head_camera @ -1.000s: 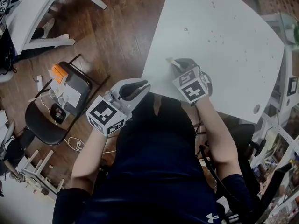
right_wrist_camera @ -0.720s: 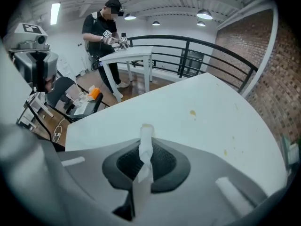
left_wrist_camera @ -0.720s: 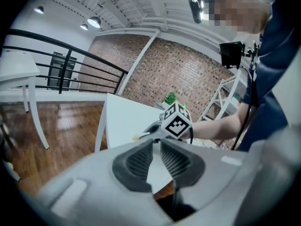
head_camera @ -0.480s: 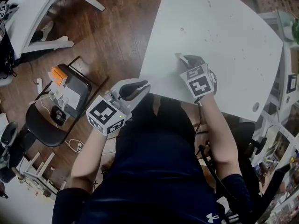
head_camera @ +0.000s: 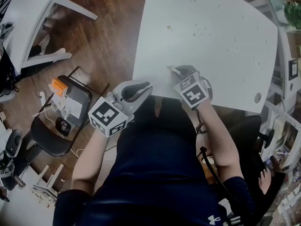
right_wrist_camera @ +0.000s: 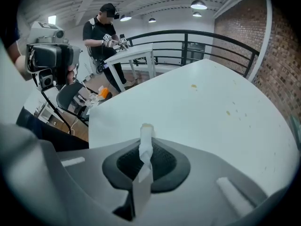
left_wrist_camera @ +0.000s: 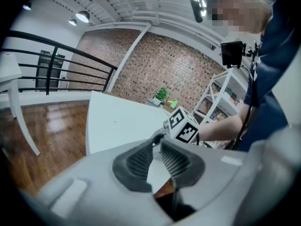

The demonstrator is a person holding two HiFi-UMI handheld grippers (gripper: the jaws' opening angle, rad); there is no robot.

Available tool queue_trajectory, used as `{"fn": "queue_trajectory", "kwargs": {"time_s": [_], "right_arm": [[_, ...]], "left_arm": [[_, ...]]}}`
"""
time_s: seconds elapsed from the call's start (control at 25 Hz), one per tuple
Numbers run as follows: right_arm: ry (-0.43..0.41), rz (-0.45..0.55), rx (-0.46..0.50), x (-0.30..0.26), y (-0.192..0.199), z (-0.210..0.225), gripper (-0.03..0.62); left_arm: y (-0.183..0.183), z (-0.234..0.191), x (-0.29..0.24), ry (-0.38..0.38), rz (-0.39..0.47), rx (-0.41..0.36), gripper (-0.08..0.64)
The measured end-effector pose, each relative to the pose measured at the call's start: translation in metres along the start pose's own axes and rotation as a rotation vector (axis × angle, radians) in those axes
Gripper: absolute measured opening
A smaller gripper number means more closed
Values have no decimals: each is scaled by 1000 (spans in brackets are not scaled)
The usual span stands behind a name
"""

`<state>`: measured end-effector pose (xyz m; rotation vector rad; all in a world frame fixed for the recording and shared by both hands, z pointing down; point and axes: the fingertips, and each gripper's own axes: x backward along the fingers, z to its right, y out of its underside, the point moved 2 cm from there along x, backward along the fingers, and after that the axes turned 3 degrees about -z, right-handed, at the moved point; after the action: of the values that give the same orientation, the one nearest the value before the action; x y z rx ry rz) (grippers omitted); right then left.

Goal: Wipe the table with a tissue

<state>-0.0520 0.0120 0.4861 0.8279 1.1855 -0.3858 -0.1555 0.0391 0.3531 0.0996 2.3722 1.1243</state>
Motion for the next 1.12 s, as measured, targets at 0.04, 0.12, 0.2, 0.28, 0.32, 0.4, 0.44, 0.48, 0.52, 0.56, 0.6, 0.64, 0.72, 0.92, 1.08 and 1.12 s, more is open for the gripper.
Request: {"fn": "queue_trajectory", "kwargs": {"time_s": [0.04, 0.12, 0.2, 0.28, 0.32, 0.4, 0.44, 0.48, 0.52, 0.56, 0.6, 0.64, 0.72, 0.92, 1.08, 1.12], "right_arm": [[-4, -3, -6, 1, 4, -2, 18], [-11, -9, -25, 4, 14, -7, 18], [-16, 0, -69, 9, 28, -13, 18], [-6, 34, -128, 18, 43, -15, 18], [1, 61, -165, 25, 49, -16, 18], [6, 138, -270, 45, 58, -20, 18], [4, 192, -332, 57, 61, -22, 18], [4, 252, -396, 70, 63, -24, 18], [7, 315, -455, 83, 65, -26, 18], [15, 377, -505, 97, 67, -28, 18], [26, 436, -547, 110, 70, -30, 18], [40, 488, -580, 123, 74, -32, 18], [70, 578, -623, 149, 84, -37, 18], [152, 775, -638, 212, 111, -44, 18], [175, 897, -608, 249, 138, -51, 18], [179, 915, -597, 258, 148, -54, 18]], "left_arm": [[0, 2, -1, 6, -3, -5, 51], [-1, 8, -3, 19, -5, -15, 51], [-2, 14, -4, 35, -4, -28, 51], [-3, 20, -3, 54, -2, -44, 49], [-3, 23, -3, 64, 0, -53, 49], [-3, 29, -1, 80, 5, -66, 48], [-3, 33, 0, 87, 9, -71, 46], [-3, 37, 1, 93, 12, -76, 44], [-2, 41, 2, 100, 13, -83, 44], [0, 45, 3, 104, 12, -92, 44], [1, 49, 3, 104, 12, -101, 44], [2, 54, 4, 100, 14, -107, 44], [2, 65, 5, 86, 26, -112, 44], [3, 112, -1, 48, 69, -117, 38], [10, 158, -21, 35, 87, -132, 38], [14, 173, -25, 36, 93, -134, 38]]}}
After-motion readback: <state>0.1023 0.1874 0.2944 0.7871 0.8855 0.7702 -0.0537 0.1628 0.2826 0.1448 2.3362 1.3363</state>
